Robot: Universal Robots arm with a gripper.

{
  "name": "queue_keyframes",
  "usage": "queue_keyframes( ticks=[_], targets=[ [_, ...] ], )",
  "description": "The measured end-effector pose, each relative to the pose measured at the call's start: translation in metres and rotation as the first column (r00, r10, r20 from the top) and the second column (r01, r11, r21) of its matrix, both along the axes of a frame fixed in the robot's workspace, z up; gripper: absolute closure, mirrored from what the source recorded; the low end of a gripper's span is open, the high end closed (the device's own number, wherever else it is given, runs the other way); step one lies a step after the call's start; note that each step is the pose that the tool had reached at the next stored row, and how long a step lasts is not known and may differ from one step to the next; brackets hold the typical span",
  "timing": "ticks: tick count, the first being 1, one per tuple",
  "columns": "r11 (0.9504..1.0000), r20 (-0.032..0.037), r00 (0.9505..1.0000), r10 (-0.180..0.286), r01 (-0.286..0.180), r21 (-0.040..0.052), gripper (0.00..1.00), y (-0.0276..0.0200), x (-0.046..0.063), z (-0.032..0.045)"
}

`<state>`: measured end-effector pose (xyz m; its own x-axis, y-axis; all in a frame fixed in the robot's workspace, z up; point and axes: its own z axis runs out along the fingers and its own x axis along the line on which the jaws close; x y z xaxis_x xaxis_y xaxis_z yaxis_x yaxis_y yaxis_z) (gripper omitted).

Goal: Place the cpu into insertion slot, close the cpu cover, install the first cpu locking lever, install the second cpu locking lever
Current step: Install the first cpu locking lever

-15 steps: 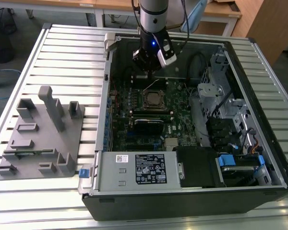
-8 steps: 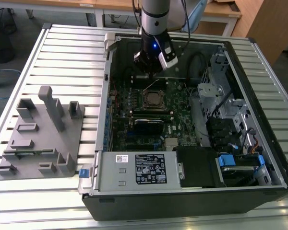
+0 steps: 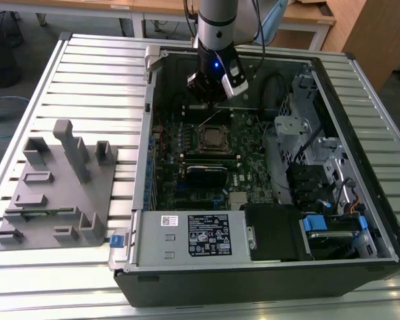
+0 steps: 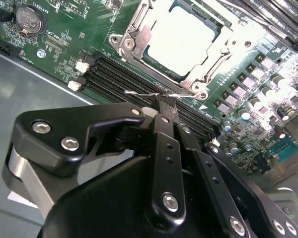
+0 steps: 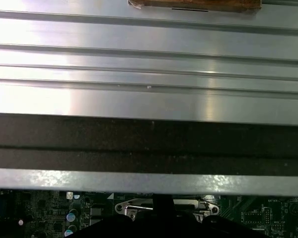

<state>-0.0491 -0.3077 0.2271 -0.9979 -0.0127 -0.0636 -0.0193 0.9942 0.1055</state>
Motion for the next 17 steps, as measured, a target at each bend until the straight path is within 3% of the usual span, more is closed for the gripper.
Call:
queue_keyframes(
  ticks=[17],
  targets=[
    [1.0, 0.0001, 1.0, 0.0, 0.0, 0.0003, 0.89, 0.0012, 0.0013, -0.0019]
  ],
)
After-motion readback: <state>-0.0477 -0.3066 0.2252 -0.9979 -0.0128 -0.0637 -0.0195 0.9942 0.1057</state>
